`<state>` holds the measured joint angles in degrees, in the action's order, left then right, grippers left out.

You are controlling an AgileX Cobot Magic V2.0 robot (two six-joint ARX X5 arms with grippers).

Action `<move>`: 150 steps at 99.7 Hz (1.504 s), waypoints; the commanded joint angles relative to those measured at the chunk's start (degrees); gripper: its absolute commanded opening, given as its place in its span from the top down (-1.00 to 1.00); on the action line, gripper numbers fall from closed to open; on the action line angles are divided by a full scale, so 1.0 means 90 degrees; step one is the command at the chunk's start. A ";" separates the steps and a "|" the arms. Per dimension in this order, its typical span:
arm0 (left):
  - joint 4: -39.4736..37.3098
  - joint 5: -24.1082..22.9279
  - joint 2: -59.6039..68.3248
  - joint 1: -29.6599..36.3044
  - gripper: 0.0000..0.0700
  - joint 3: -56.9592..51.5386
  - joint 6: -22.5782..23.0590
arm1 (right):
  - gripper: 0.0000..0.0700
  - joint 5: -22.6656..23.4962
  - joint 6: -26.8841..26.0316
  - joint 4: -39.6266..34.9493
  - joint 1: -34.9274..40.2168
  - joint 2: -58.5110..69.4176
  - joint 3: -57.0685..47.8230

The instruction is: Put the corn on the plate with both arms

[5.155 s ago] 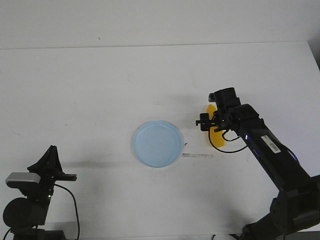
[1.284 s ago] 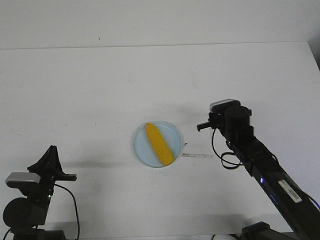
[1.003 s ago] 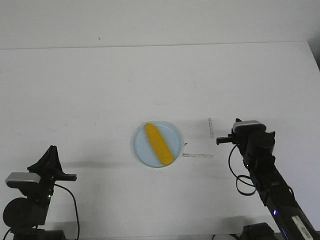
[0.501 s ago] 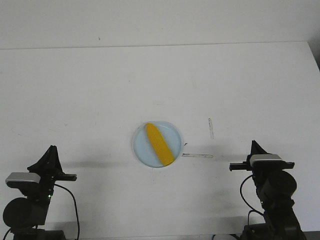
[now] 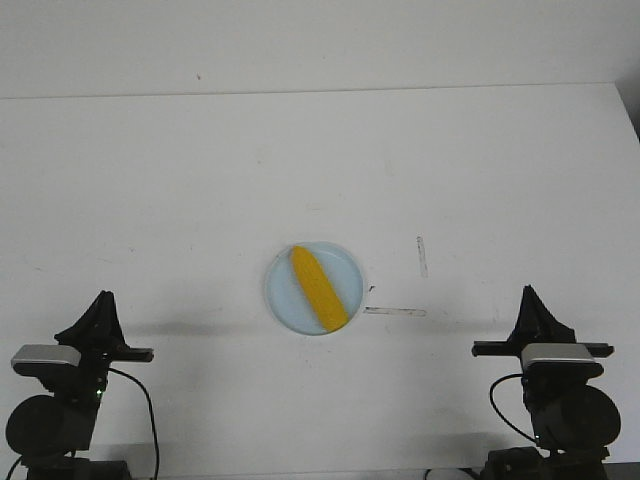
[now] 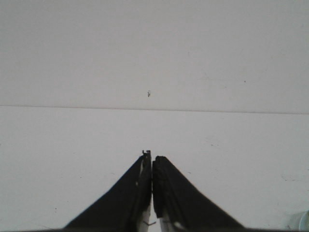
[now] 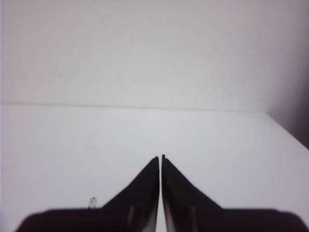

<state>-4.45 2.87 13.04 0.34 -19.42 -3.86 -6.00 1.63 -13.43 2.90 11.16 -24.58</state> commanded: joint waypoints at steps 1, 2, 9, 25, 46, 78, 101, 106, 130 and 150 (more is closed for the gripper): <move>-0.0083 -0.0012 -0.0017 0.0002 0.99 -0.0053 -0.0024 | 0.99 -0.0005 -0.0029 0.0066 0.0005 -0.0029 -0.0015; -0.0083 -0.0012 -0.0017 0.0002 0.99 -0.0053 -0.0024 | 0.99 -0.0005 -0.0029 0.0066 0.0005 -0.0029 -0.0015; -0.0083 -0.0012 -0.0017 0.0002 0.99 -0.0053 -0.0024 | 0.99 -0.0005 -0.0029 0.0061 0.0005 -0.0029 -0.0015; -0.0083 -0.0012 -0.0017 0.0002 0.99 -0.0053 -0.0024 | 0.99 -0.0005 -0.0029 0.0063 0.0005 -0.0029 -0.0015; -0.0083 -0.0012 -0.0017 0.0002 0.99 -0.0053 -0.0024 | 0.99 -0.0005 -0.0029 0.0063 0.0005 -0.0027 -0.0015; -0.0005 -0.0080 -0.0321 0.0000 1.00 0.0061 -0.0012 | 0.99 -0.0005 -0.0029 0.0063 0.0005 -0.0027 -0.0015; -0.0355 -0.0100 -0.0903 0.0007 1.00 0.0935 -0.0029 | 0.99 -0.0005 -0.0029 0.0063 0.0005 -0.0027 -0.0015; -0.0372 -0.0100 -0.1022 0.0007 1.00 0.1117 -0.0029 | 0.99 -0.0005 -0.0029 0.0063 0.0005 -0.0029 -0.0015; -0.0454 -0.0109 -0.1430 0.0007 1.00 0.1824 -0.0029 | 0.99 -0.0005 -0.0029 0.0063 0.0005 -0.0027 -0.0015; -0.0512 -0.0155 -0.1430 0.0005 1.00 0.2074 -0.0032 | 0.99 -0.0005 -0.0029 0.0061 0.0002 -0.0027 -0.0015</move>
<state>-8.29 1.80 0.32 0.40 -1.96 -4.01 -6.00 1.63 -13.45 2.92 11.03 -24.58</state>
